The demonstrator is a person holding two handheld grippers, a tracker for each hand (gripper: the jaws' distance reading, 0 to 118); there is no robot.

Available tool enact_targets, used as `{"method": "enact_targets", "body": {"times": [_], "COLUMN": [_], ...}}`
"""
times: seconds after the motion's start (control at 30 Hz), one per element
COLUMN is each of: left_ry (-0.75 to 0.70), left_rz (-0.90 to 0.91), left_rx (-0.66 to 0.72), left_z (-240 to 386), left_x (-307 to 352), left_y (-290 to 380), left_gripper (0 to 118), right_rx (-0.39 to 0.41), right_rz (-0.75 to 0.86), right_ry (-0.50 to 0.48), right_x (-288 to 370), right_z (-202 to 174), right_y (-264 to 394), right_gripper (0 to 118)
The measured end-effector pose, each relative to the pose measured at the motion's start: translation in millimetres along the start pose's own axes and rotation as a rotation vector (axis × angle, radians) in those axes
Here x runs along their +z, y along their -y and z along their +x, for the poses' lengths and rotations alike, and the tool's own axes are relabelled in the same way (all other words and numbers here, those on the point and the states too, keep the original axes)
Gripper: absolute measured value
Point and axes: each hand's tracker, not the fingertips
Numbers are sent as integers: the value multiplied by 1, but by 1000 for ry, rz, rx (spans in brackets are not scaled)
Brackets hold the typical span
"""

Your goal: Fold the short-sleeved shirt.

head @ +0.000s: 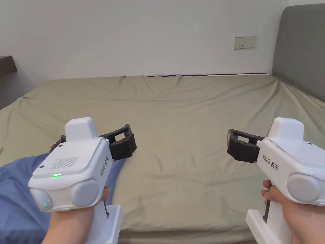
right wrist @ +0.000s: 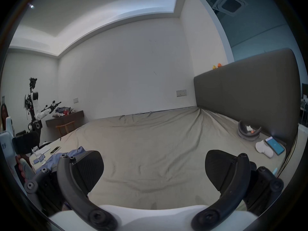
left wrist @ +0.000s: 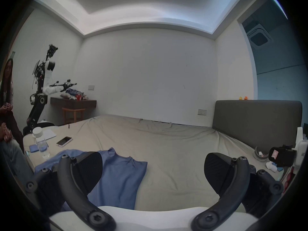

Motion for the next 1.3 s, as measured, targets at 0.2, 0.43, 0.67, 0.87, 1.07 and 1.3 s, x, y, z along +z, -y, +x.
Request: {"method": "enact_targets", "body": {"times": [0.2,0.43,0.67,0.87,1.07,1.3], "left_ry": [9,5,13,13,13,21], "left_rz": [-2,-1,2,-3,-3,-7], "left_rx": [-42,-59,-67,-67,-67,-83], "left_z": [5,3,2,2,1,3], "left_x": [-1,-2,-1,-2,-3,-3], "left_y": [3,3,2,2,2,3], "left_gripper": [118,118,118,118,118,117], "right_rx": [52,119,140,147,153,172], "right_rz": [-13,27,28,24,24,26], "right_ry": [22,8,5,10,7,0], "right_x": [-4,0,0,0,0,1], "right_z": [3,-4,-6,-5,-6,-9], "right_y": [3,2,4,4,4,5], "right_gripper": [118,118,118,118,118,118]}}
